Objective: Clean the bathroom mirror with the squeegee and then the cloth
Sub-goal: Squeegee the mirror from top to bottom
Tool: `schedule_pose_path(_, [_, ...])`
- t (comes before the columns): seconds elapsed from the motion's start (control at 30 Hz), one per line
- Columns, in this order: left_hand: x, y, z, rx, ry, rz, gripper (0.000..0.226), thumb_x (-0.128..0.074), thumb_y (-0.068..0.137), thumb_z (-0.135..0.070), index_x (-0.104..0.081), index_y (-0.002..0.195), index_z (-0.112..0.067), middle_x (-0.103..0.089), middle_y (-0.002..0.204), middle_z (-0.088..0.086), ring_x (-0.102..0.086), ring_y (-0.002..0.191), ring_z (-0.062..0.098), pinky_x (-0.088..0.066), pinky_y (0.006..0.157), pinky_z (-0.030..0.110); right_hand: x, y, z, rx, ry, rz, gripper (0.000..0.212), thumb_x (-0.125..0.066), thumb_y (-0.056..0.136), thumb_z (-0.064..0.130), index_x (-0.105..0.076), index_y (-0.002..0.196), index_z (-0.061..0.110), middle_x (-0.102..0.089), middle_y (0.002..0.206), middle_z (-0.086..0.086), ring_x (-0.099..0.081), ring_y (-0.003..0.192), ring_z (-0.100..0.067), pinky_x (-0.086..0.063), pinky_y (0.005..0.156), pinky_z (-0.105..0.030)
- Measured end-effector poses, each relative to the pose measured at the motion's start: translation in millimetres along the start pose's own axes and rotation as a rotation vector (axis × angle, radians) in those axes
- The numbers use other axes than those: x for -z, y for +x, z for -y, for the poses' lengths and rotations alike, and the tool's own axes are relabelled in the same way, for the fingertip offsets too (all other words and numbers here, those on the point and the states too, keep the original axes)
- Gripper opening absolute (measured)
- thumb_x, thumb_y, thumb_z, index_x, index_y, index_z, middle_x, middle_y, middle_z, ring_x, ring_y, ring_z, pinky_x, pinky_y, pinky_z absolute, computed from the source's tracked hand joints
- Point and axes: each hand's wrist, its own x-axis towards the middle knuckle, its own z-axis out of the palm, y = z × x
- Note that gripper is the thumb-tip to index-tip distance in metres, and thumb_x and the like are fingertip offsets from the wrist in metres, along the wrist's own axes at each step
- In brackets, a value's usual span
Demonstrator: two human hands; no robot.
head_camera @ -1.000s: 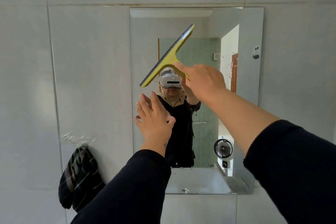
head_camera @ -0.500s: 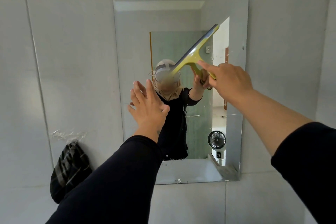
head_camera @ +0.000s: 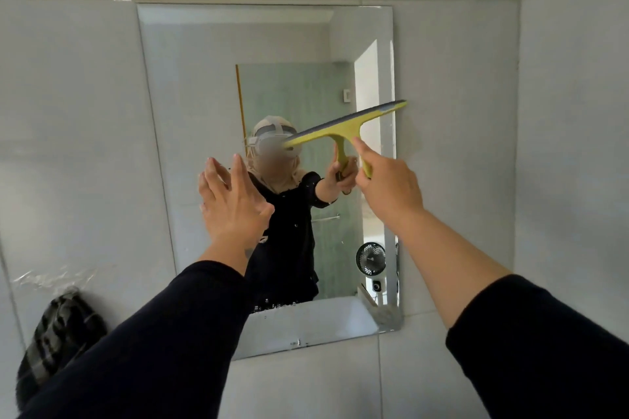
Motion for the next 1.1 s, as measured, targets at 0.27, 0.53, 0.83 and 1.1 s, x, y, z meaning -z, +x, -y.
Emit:
schedule_pose_path(0.27, [-7.7, 4.5, 9.7, -0.038, -0.003, -0.012, 0.099, -0.075, 0.071, -0.041, -0.007, 0.143, -0.036, 0.008, 0.153, 0.006, 0.002, 0.141, 0.036, -0.037, 0.106, 0.057, -37.2, -24.2, 20.0, -0.161, 0.248, -0.073, 0.052, -0.041, 0.098, 0.019, -0.031, 0.146, 0.035, -0.054, 0.072, -0.006, -0.052, 0.067, -0.022, -0.046, 0.065, -0.034])
schedule_pose_path(0.53, [7.3, -5.1, 22.3, -0.055, 0.073, -0.035, 0.094, -0.068, 0.077, -0.050, -0.007, 0.146, -0.031, -0.004, 0.153, 0.010, -0.011, 0.139, 0.034, -0.039, 0.103, 0.054, -55.2, -40.8, 53.4, -0.251, 0.350, -0.064, 0.052, -0.043, 0.099, 0.020, -0.028, 0.147, 0.032, -0.055, 0.074, -0.003, -0.052, 0.068, -0.018, -0.044, 0.062, -0.030])
schedule_pose_path(0.83, [41.7, -17.3, 69.3, 0.031, 0.159, 0.022, 0.100, -0.070, 0.078, -0.050, -0.002, 0.150, -0.031, 0.000, 0.157, 0.009, -0.007, 0.143, 0.033, -0.035, 0.106, 0.053, -93.8, -59.8, 111.4, -0.245, 0.432, -0.079, 0.055, -0.045, 0.097, 0.015, -0.029, 0.147, 0.029, -0.066, 0.105, -0.004, -0.060, 0.089, -0.021, -0.045, 0.068, -0.031])
schedule_pose_path(1.1, [62.5, -17.9, 102.7, 0.054, 0.174, 0.037, 0.095, -0.066, 0.082, -0.047, -0.004, 0.151, -0.028, -0.002, 0.157, 0.008, -0.008, 0.143, 0.030, -0.037, 0.105, 0.051, -114.7, -74.0, 143.1, -0.158, 0.265, 0.054, 0.055, -0.039, 0.100, 0.018, -0.021, 0.149, 0.034, -0.058, 0.082, -0.007, -0.052, 0.070, -0.020, -0.037, 0.059, -0.030])
